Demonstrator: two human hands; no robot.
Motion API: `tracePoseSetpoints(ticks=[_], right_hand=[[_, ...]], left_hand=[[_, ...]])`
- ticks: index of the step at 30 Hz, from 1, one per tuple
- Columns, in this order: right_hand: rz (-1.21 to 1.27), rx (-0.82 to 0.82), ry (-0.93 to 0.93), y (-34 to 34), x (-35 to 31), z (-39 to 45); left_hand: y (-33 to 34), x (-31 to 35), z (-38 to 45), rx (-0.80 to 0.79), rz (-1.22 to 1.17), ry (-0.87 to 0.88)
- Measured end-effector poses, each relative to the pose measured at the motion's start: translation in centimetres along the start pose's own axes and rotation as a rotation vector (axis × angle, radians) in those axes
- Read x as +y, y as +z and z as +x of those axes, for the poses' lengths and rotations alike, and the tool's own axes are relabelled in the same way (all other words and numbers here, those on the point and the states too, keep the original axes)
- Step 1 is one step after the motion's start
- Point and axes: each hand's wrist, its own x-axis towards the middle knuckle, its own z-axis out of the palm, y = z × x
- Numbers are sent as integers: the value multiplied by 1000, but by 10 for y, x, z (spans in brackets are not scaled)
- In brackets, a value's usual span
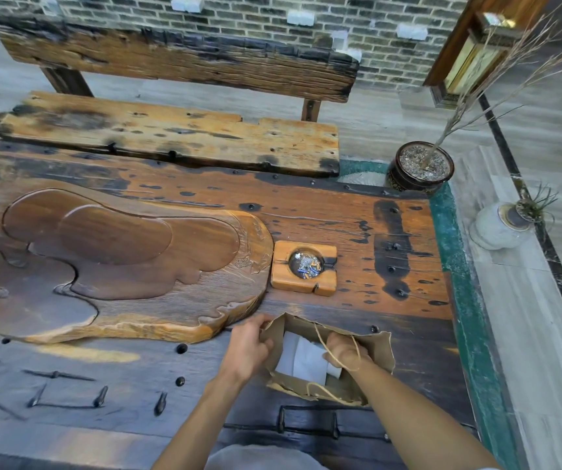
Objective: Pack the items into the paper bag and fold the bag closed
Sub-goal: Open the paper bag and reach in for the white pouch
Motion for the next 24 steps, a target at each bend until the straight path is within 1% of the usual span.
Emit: tracePoseSetpoints(ticks=[4,9,15,19,24], right_hand=[[48,-53,-37,-5,1,-2],[178,-130,-112,-15,5,-13],[300,-113,-195,-24,8,-46],[516,-67,-248,-29,14,-76],[710,-68,-286,-39,23,-120]], left_hand=[[2,-2,1,-12,-14,10],[1,-3,-1,-19,-72,8],[1,-3,-8,-37,-155,12],[1,-1,-13,-32,-178,13],[-1,5,-21,-30,-167,72]])
